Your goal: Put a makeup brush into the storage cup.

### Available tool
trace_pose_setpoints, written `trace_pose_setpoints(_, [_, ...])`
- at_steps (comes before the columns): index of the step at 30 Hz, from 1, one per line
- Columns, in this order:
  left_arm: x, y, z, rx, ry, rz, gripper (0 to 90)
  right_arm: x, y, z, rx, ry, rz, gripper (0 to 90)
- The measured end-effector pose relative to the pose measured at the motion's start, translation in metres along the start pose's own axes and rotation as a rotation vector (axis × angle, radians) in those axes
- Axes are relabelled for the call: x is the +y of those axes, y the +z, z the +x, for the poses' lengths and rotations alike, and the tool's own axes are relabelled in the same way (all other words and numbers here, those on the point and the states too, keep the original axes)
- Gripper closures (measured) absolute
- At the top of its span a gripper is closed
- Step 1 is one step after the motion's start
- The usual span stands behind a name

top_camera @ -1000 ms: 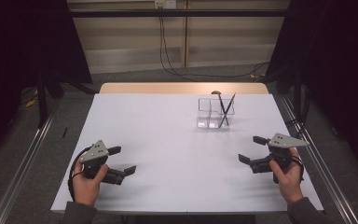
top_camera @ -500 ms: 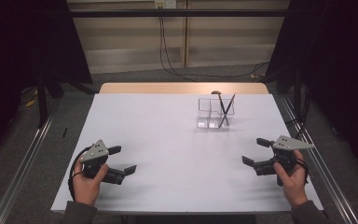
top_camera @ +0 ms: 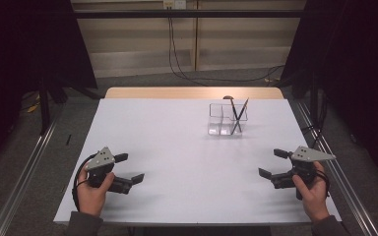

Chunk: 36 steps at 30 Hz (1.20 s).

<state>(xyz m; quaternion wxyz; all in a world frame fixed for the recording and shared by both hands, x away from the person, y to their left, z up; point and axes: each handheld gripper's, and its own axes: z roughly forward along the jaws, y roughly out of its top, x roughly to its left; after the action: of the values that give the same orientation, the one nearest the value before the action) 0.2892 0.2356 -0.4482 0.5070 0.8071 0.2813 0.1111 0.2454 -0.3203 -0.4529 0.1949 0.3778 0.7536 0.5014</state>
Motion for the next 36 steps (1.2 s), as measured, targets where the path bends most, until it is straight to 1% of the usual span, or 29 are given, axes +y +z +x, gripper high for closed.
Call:
trace_pose_setpoints(1, [0.000, 0.000, 0.000, 0.004, 0.000, 0.003, 2.3, 0.000, 0.000, 0.000, -0.002, 0.002, 0.001, 2.4])
trace_pose_setpoints(3, [0.000, 0.000, 0.000, 0.002, 0.000, 0.003, 2.4, -0.001, -0.001, 0.000, -0.003, 0.005, 0.004, 2.5])
trace_pose_setpoints(4, [0.000, 0.000, 0.000, 0.004, 0.000, 0.004, 2.4, -0.001, -0.002, 0.000, 0.005, 0.006, 0.008, 2.5])
trace_pose_setpoints(5, [0.000, 0.000, 0.000, 0.000, 0.002, 0.003, 2.3, -0.002, -0.002, -0.001, 0.000, 0.003, 0.006, 2.5])
trace_pose_setpoints(7, [0.000, 0.000, 0.001, 0.000, 0.003, 0.004, 2.3, -0.002, -0.003, 0.000, -0.001, 0.012, 0.009, 2.5])
trace_pose_setpoints(9, [0.000, 0.001, 0.000, 0.004, -0.001, 0.003, 2.3, -0.003, -0.003, 0.000, -0.001, 0.008, 0.008, 2.5])
trace_pose_setpoints(10, [0.000, 0.001, 0.001, 0.004, 0.000, 0.003, 2.3, -0.003, -0.004, 0.000, 0.007, 0.006, 0.010, 2.5])
trace_pose_setpoints(12, [0.000, 0.001, 0.001, 0.007, 0.004, 0.008, 2.3, -0.004, -0.005, 0.000, -0.001, 0.009, 0.012, 2.5])
trace_pose_setpoints(14, [0.000, 0.000, 0.001, 0.010, 0.004, 0.009, 2.3, -0.005, -0.006, 0.000, 0.004, 0.008, 0.016, 2.5])
trace_pose_setpoints(15, [0.000, 0.001, 0.001, 0.009, -0.002, 0.003, 2.3, -0.006, -0.007, 0.000, 0.004, 0.007, 0.016, 2.5])
trace_pose_setpoints(17, [0.000, 0.000, 0.001, 0.003, 0.003, 0.002, 2.4, -0.007, -0.008, 0.000, 0.002, 0.010, 0.018, 2.4])
trace_pose_setpoints(20, [0.000, 0.001, 0.001, 0.009, 0.006, 0.007, 2.4, -0.007, -0.010, -0.001, -0.005, 0.009, 0.016, 2.4])
trace_pose_setpoints(22, [0.000, 0.001, 0.001, 0.008, 0.010, 0.009, 2.3, -0.008, -0.012, -0.001, -0.001, 0.010, 0.022, 2.4])
trace_pose_setpoints(23, [0.001, 0.001, 0.001, 0.012, 0.009, 0.009, 2.3, -0.009, -0.013, -0.001, -0.004, 0.009, 0.025, 2.4])
trace_pose_setpoints(25, [0.000, 0.001, 0.001, 0.006, 0.002, 0.000, 2.3, -0.010, -0.015, -0.002, -0.005, 0.014, 0.028, 2.4])
trace_pose_setpoints(26, [0.000, 0.001, 0.001, 0.010, 0.006, 0.006, 2.3, -0.011, -0.016, -0.002, -0.004, 0.014, 0.031, 2.4])
trace_pose_setpoints(28, [0.000, 0.002, 0.002, 0.007, 0.003, 0.003, 2.3, -0.012, -0.017, -0.002, -0.002, 0.019, 0.028, 2.4])
trace_pose_setpoints(29, [0.000, 0.002, 0.002, 0.013, 0.006, 0.008, 2.3, -0.012, -0.018, -0.002, -0.006, 0.014, 0.033, 2.4])
trace_pose_setpoints(30, [0.000, 0.002, 0.002, 0.008, 0.003, 0.003, 2.3, -0.012, -0.019, -0.002, -0.011, 0.013, 0.034, 2.4])
trace_pose_setpoints(31, [0.001, 0.002, 0.002, 0.015, 0.006, 0.008, 2.3, -0.013, -0.019, -0.002, 0.000, 0.013, 0.033, 2.4])
trace_pose_setpoints(32, [0.001, 0.003, 0.002, 0.017, 0.005, 0.006, 2.3, -0.013, -0.020, -0.002, -0.002, 0.015, 0.034, 2.4])
trace_pose_setpoints(36, [0.002, 0.005, 0.001, 0.006, -0.003, -0.006, 2.3, -0.014, -0.021, -0.003, -0.007, 0.012, 0.035, 2.4])
